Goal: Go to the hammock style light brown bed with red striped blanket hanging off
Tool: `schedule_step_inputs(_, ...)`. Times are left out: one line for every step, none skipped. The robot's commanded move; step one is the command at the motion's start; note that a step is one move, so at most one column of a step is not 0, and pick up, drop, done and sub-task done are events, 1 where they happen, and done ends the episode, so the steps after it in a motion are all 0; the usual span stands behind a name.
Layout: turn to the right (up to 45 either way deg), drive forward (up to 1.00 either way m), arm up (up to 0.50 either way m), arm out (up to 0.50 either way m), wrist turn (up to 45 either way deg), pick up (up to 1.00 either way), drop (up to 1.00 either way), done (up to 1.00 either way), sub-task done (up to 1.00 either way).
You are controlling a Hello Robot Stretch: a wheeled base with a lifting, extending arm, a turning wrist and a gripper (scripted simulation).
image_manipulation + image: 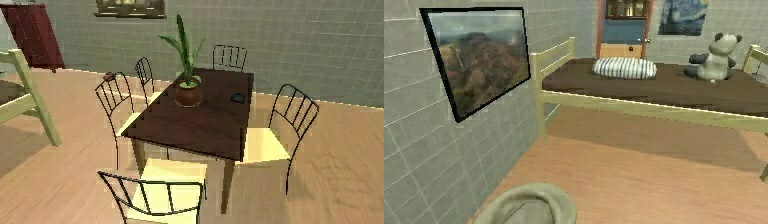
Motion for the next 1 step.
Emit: schedule_step_inputs(12.0,0.0,0.0,0.0,0.0,0.0,0.0,0.0,0.0)
